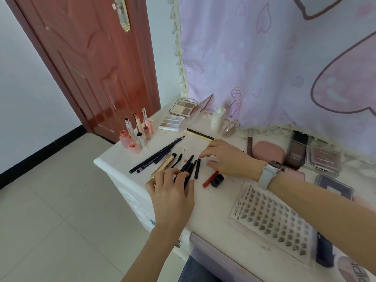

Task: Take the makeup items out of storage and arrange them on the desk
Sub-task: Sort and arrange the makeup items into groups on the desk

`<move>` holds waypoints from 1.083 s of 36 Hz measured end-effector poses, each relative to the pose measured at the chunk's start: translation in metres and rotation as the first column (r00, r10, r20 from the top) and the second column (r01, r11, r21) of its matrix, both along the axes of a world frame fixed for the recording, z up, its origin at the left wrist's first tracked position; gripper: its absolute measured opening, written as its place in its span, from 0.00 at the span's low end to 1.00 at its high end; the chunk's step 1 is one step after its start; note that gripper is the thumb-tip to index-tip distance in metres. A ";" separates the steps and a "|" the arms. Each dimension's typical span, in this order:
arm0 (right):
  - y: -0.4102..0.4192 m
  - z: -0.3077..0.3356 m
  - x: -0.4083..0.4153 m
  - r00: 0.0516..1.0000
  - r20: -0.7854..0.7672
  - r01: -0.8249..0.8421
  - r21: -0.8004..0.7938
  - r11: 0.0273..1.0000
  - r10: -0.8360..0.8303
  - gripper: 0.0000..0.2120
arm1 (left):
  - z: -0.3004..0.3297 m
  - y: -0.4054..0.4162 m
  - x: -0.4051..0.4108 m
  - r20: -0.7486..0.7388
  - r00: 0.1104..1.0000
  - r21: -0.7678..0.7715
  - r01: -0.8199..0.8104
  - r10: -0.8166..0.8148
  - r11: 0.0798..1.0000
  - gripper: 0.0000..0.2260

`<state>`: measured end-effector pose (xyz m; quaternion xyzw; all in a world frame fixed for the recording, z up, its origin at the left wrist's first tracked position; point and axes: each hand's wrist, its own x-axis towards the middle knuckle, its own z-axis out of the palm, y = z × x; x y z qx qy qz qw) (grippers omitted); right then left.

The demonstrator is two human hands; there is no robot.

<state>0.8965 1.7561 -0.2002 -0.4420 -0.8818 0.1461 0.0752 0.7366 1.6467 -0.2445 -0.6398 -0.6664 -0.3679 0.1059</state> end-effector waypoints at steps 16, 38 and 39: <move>-0.011 0.007 0.005 1.000 -0.020 0.020 0.002 1.000 -0.020 0.08 | -0.001 -0.006 -0.006 0.003 0.997 -0.017 0.079 -0.079 0.997 0.10; -0.027 0.014 -0.002 0.914 0.312 -0.292 0.062 0.954 0.259 0.05 | -0.006 -0.008 -0.003 -0.026 0.978 -0.031 0.207 -0.208 0.978 0.10; -0.027 0.015 -0.001 0.915 0.309 -0.304 0.102 0.947 0.260 0.04 | -0.006 -0.009 -0.003 -0.018 0.978 -0.029 0.208 -0.209 0.978 0.10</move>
